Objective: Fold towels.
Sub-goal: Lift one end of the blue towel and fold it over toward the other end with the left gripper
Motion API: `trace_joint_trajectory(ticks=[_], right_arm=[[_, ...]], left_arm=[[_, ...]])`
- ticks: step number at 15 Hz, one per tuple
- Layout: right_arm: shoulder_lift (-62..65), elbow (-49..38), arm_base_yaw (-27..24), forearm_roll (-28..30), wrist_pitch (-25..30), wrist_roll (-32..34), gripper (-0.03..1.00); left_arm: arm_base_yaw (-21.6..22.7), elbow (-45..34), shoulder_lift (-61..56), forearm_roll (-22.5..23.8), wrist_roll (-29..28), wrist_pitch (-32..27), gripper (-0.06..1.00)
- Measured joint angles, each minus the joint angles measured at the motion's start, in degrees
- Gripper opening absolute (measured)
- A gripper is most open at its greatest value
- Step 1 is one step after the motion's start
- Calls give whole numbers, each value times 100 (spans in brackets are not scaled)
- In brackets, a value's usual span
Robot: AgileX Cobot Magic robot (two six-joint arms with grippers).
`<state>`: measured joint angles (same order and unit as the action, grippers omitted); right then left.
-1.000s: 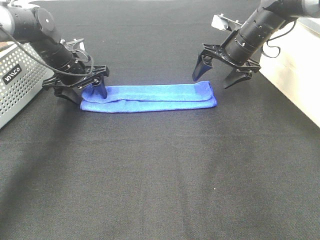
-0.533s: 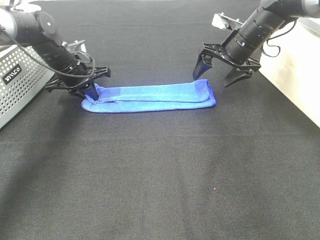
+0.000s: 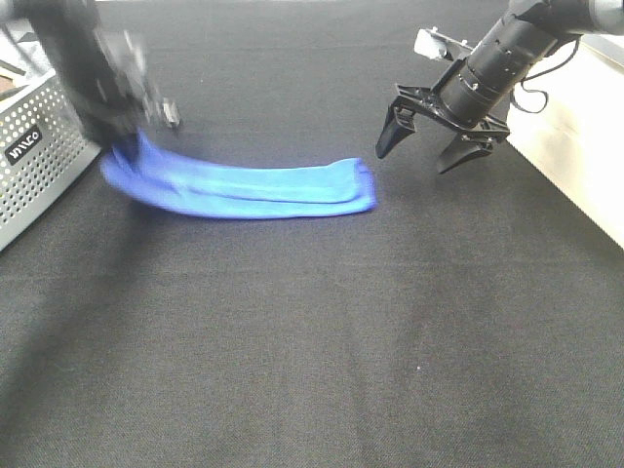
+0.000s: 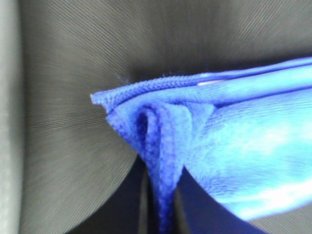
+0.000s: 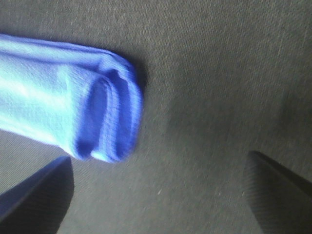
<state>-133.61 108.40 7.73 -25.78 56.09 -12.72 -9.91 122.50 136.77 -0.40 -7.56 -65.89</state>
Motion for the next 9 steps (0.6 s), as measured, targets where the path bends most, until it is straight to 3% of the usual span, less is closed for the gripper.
trace_joint_trajectory(ticks=[2, 5, 8, 9], right_arm=[[74, 0, 0, -23, 103, 17, 88], [292, 0, 0, -40, 338, 17, 88], [693, 6, 0, 52, 338, 17, 88], [762, 11, 0, 143, 344, 69, 88]], left_arm=[[-132, 527, -52, -378, -115, -298, 6], [-739, 871, -17, -1203, -332, -269, 6], [-1341, 888, 298, -1696, -573, 493, 6], [-1518, 888, 476, -1885, -745, 991, 6]])
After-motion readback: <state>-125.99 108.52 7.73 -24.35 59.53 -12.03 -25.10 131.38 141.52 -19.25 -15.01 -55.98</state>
